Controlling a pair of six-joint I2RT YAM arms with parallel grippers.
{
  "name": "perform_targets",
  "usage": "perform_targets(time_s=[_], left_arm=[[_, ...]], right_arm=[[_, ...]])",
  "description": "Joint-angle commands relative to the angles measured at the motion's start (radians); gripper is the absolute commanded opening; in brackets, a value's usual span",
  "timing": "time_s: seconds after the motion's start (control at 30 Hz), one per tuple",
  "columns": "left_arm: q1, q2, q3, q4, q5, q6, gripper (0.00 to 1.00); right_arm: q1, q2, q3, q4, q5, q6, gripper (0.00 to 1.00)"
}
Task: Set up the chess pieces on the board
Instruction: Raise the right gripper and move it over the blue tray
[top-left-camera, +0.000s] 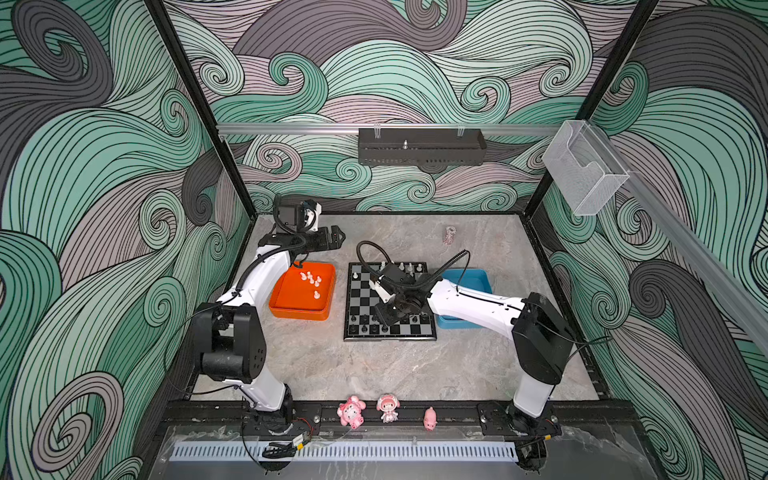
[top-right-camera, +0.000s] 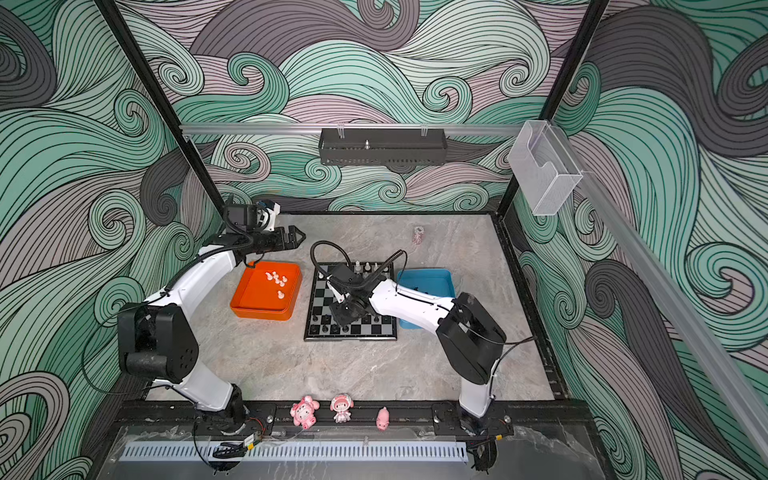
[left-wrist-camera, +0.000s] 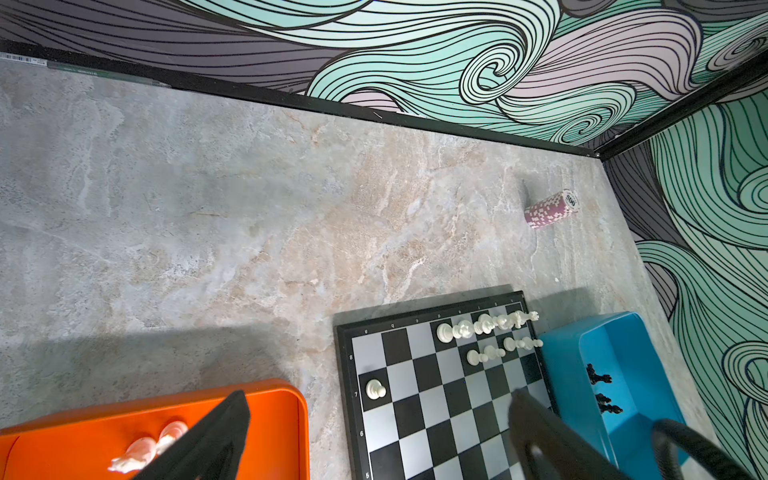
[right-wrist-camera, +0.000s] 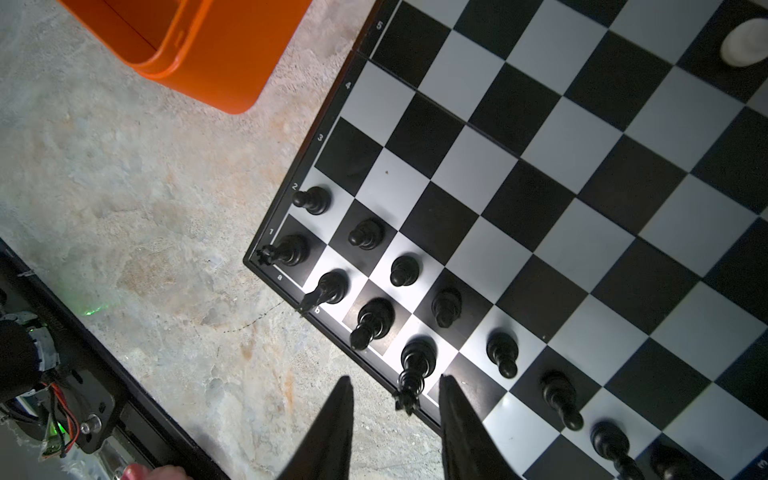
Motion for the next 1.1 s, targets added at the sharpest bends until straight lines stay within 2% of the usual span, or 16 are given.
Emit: perform_targets(time_s=[0.0, 0.1, 0.27, 0.37, 0.53, 0.6, 0.77, 1.07], left_arm=[[0.007, 0.021, 0.0, 0.016, 0.034, -0.019, 0.99], [-0.004, 0.023, 0.002, 0.012, 0.039, -0.032, 0.99], [-0.056, 0.019, 0.007, 0.003, 0.028, -0.027, 0.99], [-0.123, 0.024, -0.001, 0.018, 0.039, -0.051, 0.99], [-0.251, 0.039, 0.008, 0.005, 0.031, -0.039, 0.99], [-0.279, 0.043, 0.011, -0.005, 0.027, -0.031, 0.98], [-0.32, 0.049, 0.013, -0.014, 0.013, -0.015, 0.99], [-0.337, 0.067, 0.015, -0.015, 0.008, -0.014, 0.99]], right_arm=[[-0.026, -0.074, 0.01, -0.022, 0.016, 0.013, 0.36], [-0.068, -0.123, -0.003, -0.023, 0.018, 0.01, 0.37], [-0.198, -0.207, -0.02, -0.043, 0.014, -0.013, 0.45], [-0.297, -0.235, -0.03, -0.073, 0.026, -0.05, 0.56], [-0.45, -0.213, -0.036, -0.147, 0.01, -0.114, 0.82], [-0.495, -0.188, -0.039, -0.172, 0.012, -0.124, 0.85], [-0.558, -0.132, -0.063, -0.172, 0.018, -0.154, 0.87], [-0.589, -0.048, -0.057, -0.172, 0.033, -0.169, 0.81]])
